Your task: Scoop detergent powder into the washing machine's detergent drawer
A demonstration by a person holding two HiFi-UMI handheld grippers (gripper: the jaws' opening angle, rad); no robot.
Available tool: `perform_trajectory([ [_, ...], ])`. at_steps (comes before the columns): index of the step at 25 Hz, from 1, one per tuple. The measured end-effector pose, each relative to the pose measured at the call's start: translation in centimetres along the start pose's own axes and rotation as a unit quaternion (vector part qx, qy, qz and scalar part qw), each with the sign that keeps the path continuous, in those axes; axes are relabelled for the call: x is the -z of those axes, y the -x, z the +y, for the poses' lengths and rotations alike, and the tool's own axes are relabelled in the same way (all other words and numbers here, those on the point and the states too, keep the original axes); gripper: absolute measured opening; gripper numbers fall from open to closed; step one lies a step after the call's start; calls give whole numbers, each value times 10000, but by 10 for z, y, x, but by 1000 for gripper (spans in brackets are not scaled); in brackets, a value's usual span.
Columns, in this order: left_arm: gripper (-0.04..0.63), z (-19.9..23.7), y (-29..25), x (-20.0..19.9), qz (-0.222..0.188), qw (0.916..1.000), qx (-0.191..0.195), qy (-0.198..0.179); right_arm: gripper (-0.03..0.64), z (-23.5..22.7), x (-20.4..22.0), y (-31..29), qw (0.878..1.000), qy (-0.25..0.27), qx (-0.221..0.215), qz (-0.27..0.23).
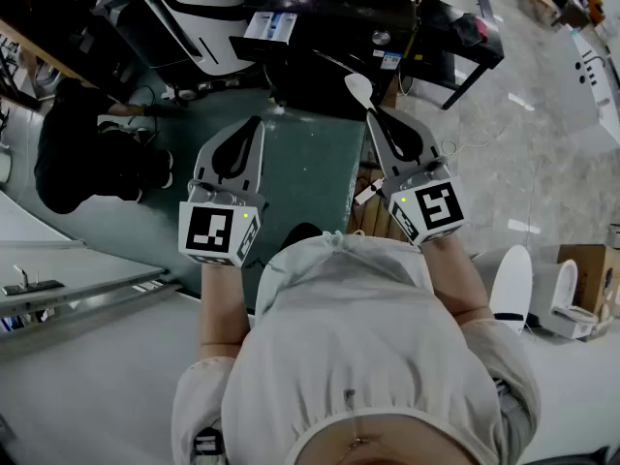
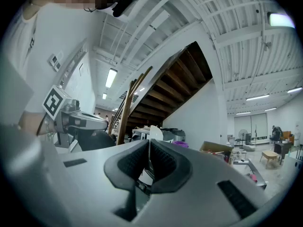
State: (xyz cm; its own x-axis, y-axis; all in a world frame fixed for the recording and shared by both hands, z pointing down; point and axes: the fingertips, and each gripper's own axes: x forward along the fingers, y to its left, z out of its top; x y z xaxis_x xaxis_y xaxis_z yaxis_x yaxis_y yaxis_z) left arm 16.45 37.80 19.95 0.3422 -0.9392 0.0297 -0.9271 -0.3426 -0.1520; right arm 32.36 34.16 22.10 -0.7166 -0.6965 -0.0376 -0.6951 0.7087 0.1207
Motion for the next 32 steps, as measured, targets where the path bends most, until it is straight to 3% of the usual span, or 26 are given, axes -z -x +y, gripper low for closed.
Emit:
perform_trajectory([
  [19, 21, 8, -33, 21, 166, 9997, 52, 144, 12, -33, 18, -22, 9993, -309, 158, 144],
  [26, 21, 65, -72, 34, 184, 9996, -27, 220, 12, -47, 25, -91, 9993, -312, 92, 177],
  [32, 21, 145, -142, 56, 205, 9992, 205, 291, 12, -69, 42, -192, 9987, -331, 224, 319],
])
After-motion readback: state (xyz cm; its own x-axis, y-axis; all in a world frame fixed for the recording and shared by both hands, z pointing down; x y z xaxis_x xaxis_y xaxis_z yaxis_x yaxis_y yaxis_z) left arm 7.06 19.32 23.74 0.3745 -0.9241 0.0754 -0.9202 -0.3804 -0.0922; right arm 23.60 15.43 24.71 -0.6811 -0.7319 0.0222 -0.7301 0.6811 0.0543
